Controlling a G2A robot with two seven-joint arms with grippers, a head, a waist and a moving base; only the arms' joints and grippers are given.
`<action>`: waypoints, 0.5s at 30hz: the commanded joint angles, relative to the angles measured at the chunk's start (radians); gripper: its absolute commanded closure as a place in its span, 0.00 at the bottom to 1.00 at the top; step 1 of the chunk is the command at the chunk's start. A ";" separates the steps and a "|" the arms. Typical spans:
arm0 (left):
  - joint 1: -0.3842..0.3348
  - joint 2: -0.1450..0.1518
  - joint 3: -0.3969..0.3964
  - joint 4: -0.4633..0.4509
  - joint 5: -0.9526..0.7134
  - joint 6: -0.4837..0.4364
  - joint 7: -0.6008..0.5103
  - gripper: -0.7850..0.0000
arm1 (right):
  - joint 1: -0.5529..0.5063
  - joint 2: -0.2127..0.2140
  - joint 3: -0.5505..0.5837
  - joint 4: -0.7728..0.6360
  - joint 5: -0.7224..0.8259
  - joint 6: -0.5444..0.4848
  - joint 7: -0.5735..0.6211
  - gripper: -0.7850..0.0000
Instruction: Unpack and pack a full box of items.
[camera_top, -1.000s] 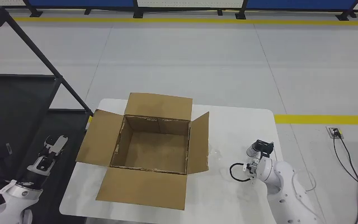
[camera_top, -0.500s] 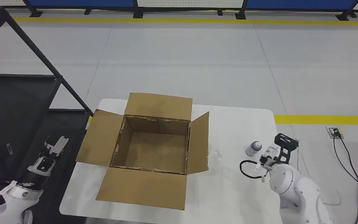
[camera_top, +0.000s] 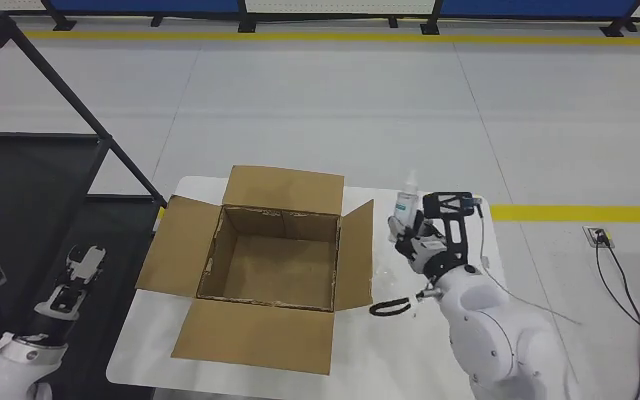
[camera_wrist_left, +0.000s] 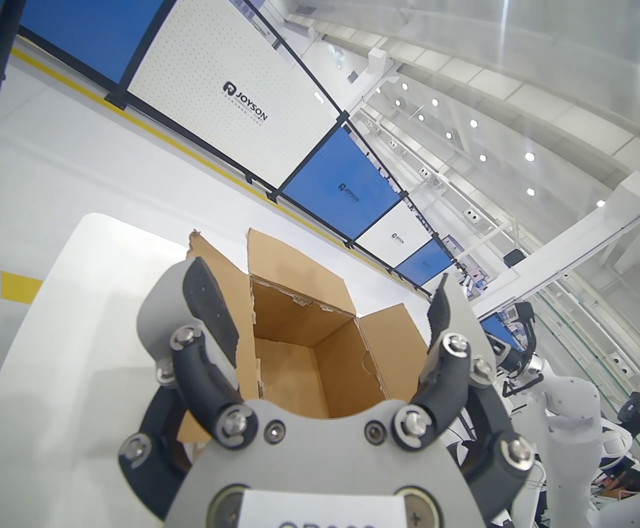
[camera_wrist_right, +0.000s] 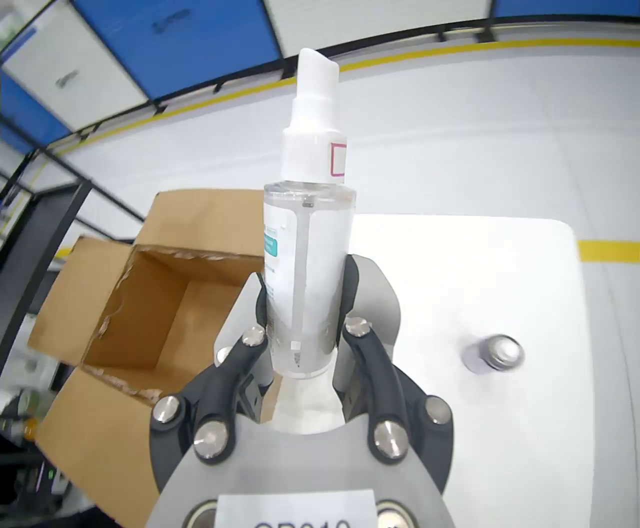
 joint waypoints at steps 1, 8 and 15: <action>0.009 -0.001 -0.013 0.003 -0.016 -0.003 0.010 0.00 | 0.154 -0.017 -0.104 0.118 0.041 -0.036 0.053 1.00; 0.041 -0.005 -0.055 0.007 -0.056 -0.023 0.029 0.00 | 0.558 -0.118 -0.415 0.593 0.266 -0.114 0.106 1.00; 0.064 -0.009 -0.085 0.015 -0.082 -0.029 0.036 0.00 | 0.784 -0.277 -0.686 1.079 0.469 -0.214 0.135 1.00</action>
